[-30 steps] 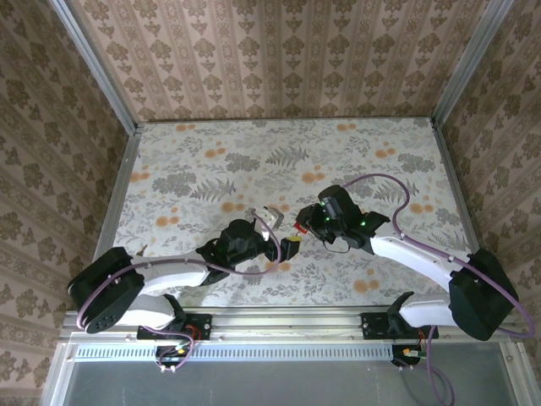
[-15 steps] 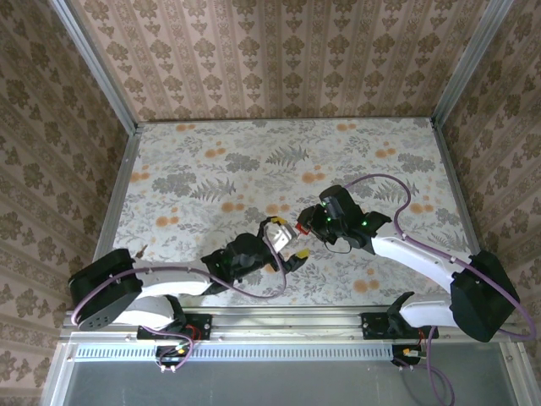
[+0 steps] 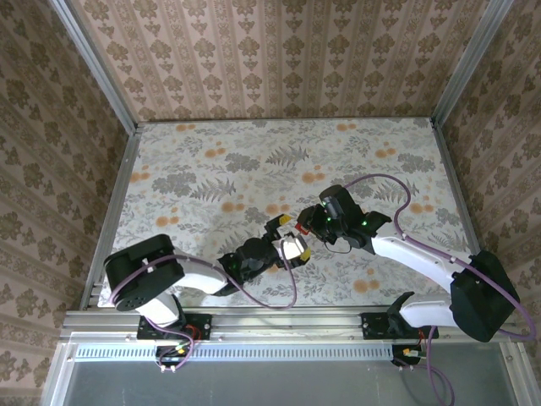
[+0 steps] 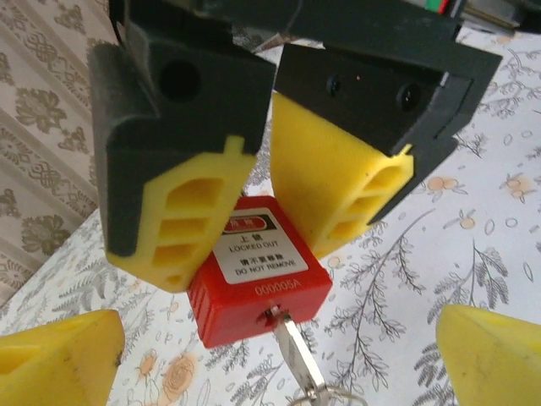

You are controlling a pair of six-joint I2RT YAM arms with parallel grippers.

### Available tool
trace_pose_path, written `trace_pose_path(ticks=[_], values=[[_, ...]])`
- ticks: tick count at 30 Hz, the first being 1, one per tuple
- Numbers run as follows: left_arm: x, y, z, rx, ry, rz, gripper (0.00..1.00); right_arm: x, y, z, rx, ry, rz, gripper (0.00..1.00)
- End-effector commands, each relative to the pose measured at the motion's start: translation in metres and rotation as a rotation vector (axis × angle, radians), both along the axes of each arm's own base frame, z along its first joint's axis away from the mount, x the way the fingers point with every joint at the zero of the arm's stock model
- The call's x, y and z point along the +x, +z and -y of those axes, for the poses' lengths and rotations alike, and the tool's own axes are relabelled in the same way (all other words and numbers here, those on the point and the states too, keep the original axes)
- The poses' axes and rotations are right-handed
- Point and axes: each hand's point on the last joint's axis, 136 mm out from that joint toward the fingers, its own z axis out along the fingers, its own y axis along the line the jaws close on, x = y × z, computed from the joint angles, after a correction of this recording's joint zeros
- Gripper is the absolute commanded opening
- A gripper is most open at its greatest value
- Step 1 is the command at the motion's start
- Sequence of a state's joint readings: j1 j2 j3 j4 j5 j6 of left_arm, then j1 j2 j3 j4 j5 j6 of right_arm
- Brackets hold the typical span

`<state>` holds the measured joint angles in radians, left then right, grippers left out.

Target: Unlock with the key

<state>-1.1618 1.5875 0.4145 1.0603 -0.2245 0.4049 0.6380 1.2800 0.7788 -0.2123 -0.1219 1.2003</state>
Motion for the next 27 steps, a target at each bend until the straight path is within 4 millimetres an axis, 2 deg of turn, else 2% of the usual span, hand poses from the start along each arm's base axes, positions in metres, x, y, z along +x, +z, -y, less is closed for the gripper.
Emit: trace_pose_path(ticks=[1,11,22,27], values=[[0.006,0.02,0.007,-0.081,0.023,0.05,0.92,0.005,0.017,-0.007,0.029,0.019,0.033,0.0],[0.023,0.017,0.01,-0.131,0.101,0.033,0.82,0.003,0.018,-0.006,0.045,0.014,0.038,0.0],[0.029,0.008,0.012,-0.115,0.111,0.008,0.65,0.002,0.021,-0.007,0.07,0.009,0.041,0.0],[0.03,0.0,0.008,-0.107,0.121,-0.001,0.64,0.002,0.024,-0.008,0.087,0.008,0.045,0.0]])
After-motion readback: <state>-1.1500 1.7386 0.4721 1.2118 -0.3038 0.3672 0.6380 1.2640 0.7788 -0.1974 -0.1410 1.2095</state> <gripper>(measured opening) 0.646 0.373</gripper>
